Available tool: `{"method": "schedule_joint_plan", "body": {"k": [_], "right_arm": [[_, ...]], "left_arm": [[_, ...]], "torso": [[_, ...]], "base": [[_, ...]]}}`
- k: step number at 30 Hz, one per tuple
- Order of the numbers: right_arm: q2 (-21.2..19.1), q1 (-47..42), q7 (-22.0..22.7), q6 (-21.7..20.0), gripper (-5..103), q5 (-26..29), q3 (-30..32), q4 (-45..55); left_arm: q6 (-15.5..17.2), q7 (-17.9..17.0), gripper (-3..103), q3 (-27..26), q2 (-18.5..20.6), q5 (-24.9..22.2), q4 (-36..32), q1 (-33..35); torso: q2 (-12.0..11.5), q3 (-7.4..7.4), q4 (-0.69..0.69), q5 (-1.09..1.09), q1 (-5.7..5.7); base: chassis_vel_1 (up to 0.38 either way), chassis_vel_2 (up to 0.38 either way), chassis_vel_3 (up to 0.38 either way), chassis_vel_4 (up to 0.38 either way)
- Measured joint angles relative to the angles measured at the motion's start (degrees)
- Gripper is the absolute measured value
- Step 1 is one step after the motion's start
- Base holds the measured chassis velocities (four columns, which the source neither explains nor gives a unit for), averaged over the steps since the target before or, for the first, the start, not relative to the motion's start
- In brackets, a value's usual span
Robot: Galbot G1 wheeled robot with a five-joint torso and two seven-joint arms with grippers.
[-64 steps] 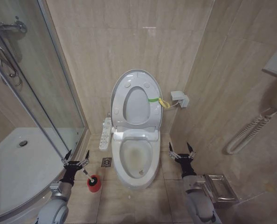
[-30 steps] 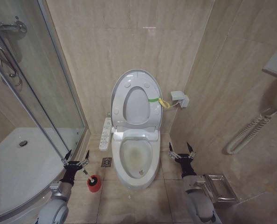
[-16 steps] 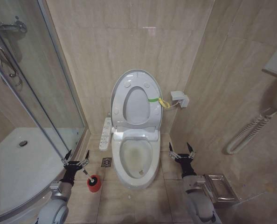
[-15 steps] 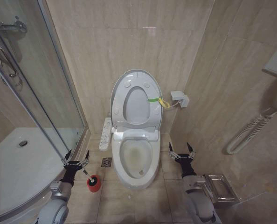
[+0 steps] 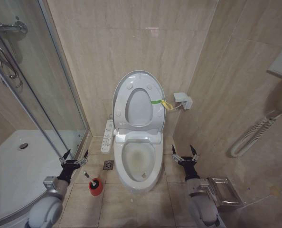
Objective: Open the toilet lid, clean the toilet bowl with a toilet brush, close the toilet lid, and flush.
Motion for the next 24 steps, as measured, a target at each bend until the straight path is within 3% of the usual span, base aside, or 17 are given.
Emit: {"method": "schedule_joint_plan", "body": {"k": [2, 6, 7, 10, 13, 14, 17, 24], "right_arm": [[0.0, 0.0, 0.0, 0.0, 100, 0.0, 0.0, 0.0], [0.0, 0.0, 0.0, 0.0, 100, 0.0, 0.0, 0.0], [0.0, 0.0, 0.0, 0.0, 100, 0.0, 0.0, 0.0], [0.0, 0.0, 0.0, 0.0, 100, 0.0, 0.0, 0.0], [0.0, 0.0, 0.0, 0.0, 100, 0.0, 0.0, 0.0], [0.0, 0.0, 0.0, 0.0, 100, 0.0, 0.0, 0.0], [0.0, 0.0, 0.0, 0.0, 100, 0.0, 0.0, 0.0], [0.0, 0.0, 0.0, 0.0, 100, 0.0, 0.0, 0.0]], "left_arm": [[3.9, 1.9, 100, -2.7, 0.2, -1.9, -2.2, 0.6], [3.5, 3.6, 100, -5.3, 0.2, -2.7, -3.7, 1.4], [2.6, 3.8, 100, -5.3, -0.2, -1.6, -3.4, 1.6], [0.4, 4.2, 100, -5.0, -0.8, -0.4, -2.4, 1.8], [-4.5, 5.6, 100, -4.0, -2.4, 1.1, 0.7, 2.1], [-4.5, 5.6, 100, -4.0, -2.4, 1.1, 0.7, 2.1], [-8.5, 6.5, 100, -2.9, -4.7, 3.0, 4.2, 2.1], [-9.8, 5.3, 100, -1.6, -8.4, 6.4, 7.8, 2.9]], "torso": [[0.0, 0.0, -0.01, 0.0, 0.0], [0.0, 0.0, 0.01, 0.06, 0.0], [0.0, 0.0, 0.0, -0.04, 0.0], [0.0, 0.0, 0.0, 0.01, 0.0], [0.0, 0.0, 0.0, 0.0, 0.0], [0.0, 0.0, 0.0, 0.0, 0.0], [0.0, 0.0, 0.0, -0.01, 0.0], [0.0, 0.0, -0.01, 0.02, 0.0]], "base": [[0.0, 0.0, 0.0, 0.0], [0.0, 0.0, 0.0, 0.0], [0.0, 0.0, 0.0, 0.0], [0.0, 0.0, 0.0, 0.0], [0.0, 0.0, 0.0, 0.0], [0.0, 0.0, 0.0, 0.0], [0.0, 0.0, 0.0, 0.0], [0.0, 0.0, 0.0, 0.0]]}}
